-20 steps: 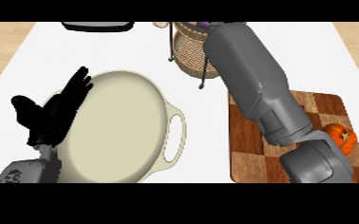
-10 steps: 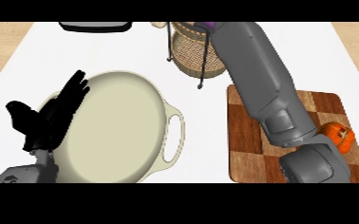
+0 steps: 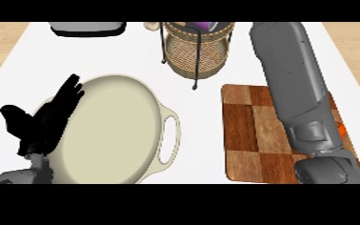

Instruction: Pick the can from the cutting board and place it in the tiered basket

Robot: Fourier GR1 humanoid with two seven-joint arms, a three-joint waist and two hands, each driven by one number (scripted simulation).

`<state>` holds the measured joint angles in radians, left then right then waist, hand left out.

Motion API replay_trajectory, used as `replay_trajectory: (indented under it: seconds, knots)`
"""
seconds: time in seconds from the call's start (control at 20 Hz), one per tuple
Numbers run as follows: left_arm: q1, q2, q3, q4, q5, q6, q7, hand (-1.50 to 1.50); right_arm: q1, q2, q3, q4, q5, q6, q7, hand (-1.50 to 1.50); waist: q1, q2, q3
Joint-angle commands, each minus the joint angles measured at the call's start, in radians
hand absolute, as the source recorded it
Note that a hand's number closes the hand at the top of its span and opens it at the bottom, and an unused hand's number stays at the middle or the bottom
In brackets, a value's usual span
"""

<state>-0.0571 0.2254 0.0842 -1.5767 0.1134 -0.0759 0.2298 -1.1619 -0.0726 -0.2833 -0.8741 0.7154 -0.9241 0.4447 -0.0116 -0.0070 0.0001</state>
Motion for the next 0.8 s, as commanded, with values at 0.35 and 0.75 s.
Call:
replay_trajectory:
  seconds: [0.35, 0.75]
  knots:
    - [0.032, -0.018, 0.010, 0.013, -0.011, 0.010, -0.024, 0.00, 0.365, -0.142, 0.012, -0.628, 0.018, 0.219, 0.233, -1.50, -0.041, -0.011, -0.001]
    - [0.011, -0.017, 0.002, -0.051, -0.014, 0.012, 0.025, 0.00, 0.684, -0.304, -0.103, -1.051, -0.158, 0.461, 0.322, -1.50, -0.011, 0.000, 0.000]
